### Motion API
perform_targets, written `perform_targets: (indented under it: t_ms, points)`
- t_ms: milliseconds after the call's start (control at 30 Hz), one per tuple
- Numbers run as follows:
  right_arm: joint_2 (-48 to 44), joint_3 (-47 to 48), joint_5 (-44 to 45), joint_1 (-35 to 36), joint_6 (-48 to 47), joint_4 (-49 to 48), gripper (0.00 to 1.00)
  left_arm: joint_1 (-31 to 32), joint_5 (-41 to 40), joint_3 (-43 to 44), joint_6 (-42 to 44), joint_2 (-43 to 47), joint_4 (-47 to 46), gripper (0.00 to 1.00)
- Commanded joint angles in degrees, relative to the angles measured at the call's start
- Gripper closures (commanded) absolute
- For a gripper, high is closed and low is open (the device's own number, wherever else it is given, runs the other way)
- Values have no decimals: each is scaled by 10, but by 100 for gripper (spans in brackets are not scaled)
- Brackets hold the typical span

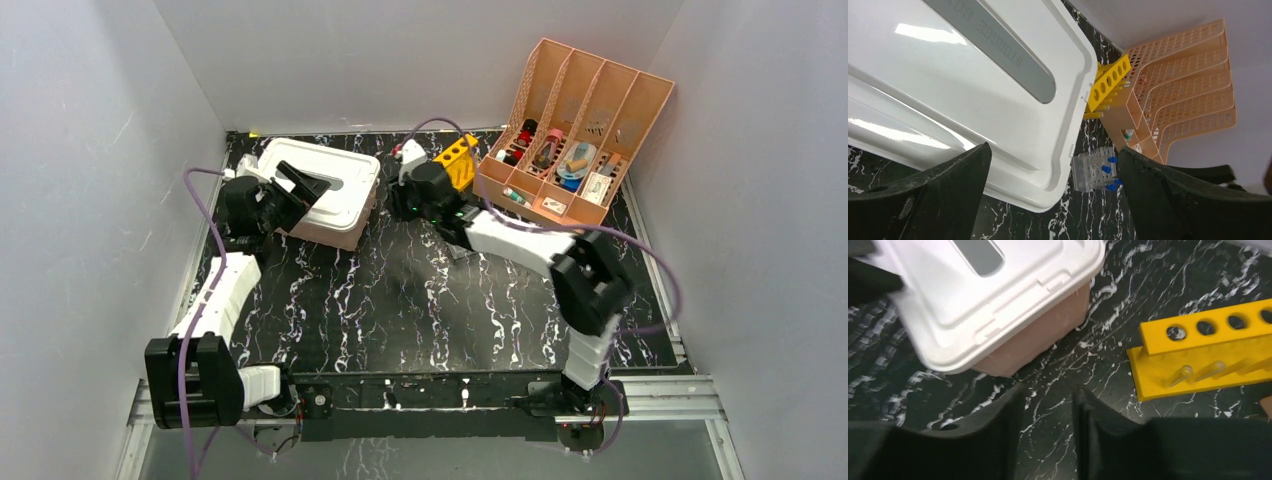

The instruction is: Organize the chemistry lab equipment

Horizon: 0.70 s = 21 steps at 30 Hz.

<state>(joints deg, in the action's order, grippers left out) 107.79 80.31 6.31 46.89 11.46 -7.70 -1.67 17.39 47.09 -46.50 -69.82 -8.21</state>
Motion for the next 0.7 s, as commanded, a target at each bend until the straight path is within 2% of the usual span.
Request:
perform_targets:
  t_ms: [0, 133, 233, 267, 300, 433, 667]
  points:
    - [-289, -201, 77, -2, -18, -73, 37, 2, 50, 58, 80, 75, 68, 2]
    - [-413, -292, 141, -10, -17, -5, 28, 3, 39, 54, 120, 115, 105, 2]
    - [-499, -346, 170, -17, 7, 42, 27, 3, 20, 43, 136, 137, 134, 2]
    - [-579, -392, 192, -18, 31, 91, 26, 3, 13, 40, 143, 150, 165, 2]
    - [-599, -408, 198, -19, 36, 98, 26, 3, 13, 37, 142, 155, 167, 2]
    - [-629, -419, 213, -20, 46, 124, 26, 3, 6, 25, 142, 166, 163, 2]
    - [-610, -407, 210, -20, 47, 126, 26, 3, 14, 36, 144, 148, 174, 2]
